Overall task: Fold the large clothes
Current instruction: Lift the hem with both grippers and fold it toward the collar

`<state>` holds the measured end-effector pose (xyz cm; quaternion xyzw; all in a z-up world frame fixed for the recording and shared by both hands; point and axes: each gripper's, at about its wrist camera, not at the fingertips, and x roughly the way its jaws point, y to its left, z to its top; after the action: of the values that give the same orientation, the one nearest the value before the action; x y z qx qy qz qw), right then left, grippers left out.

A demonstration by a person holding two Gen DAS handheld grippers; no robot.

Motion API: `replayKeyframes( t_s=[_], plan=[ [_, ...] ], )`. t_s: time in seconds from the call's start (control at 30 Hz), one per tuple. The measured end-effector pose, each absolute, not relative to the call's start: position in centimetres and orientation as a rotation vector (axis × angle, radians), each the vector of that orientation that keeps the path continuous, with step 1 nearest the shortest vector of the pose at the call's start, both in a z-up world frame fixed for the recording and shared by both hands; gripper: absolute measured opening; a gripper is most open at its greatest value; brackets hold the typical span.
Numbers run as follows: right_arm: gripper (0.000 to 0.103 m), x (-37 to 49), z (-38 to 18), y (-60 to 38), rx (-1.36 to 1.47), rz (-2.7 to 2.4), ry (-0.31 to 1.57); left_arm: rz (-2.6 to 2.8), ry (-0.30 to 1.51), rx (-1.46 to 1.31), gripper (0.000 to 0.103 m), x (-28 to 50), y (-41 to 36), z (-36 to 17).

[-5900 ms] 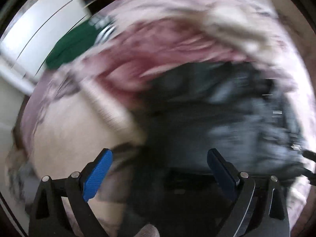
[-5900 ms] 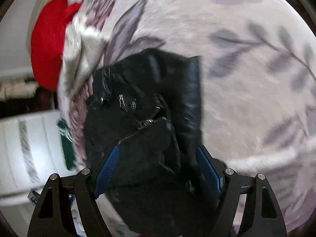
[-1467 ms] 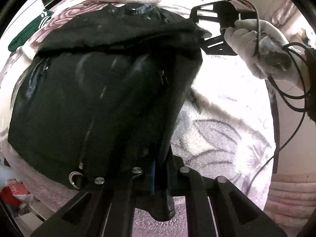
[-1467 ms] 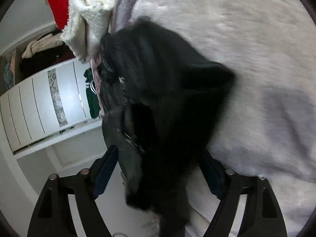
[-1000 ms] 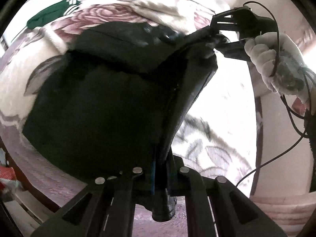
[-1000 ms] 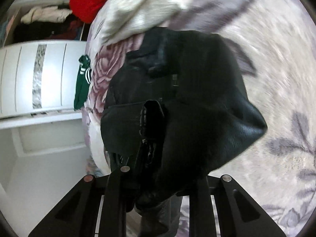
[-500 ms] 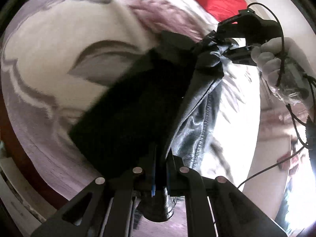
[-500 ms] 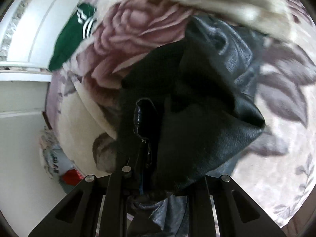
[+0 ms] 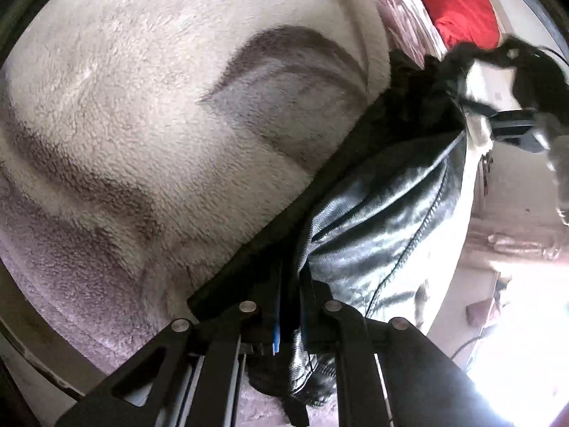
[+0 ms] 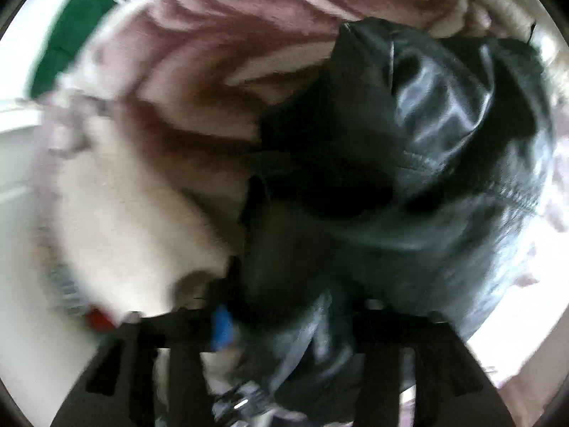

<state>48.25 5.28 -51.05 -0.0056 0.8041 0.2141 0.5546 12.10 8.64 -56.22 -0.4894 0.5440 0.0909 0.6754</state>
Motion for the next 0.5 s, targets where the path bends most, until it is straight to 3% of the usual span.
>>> replayKeyframes(
  t_s=[0.2, 0.4, 0.5],
  plan=[
    [0.056, 50.1, -46.2, -0.8, 0.235, 0.558, 1.765, 0.183, 1.243, -1.108, 0.006, 12.7, 9.0, -56.2],
    [0.049, 50.3, -55.2, 1.7, 0.291, 0.576, 1.800, 0.151, 1.278, -1.063, 0.011, 13.1, 9.1, -55.9],
    [0.051, 50.6, -55.6, 1.1, 0.394, 0.572, 1.792, 0.116, 1.294, -1.069, 0.016, 12.9, 10.0, -54.3]
  ],
)
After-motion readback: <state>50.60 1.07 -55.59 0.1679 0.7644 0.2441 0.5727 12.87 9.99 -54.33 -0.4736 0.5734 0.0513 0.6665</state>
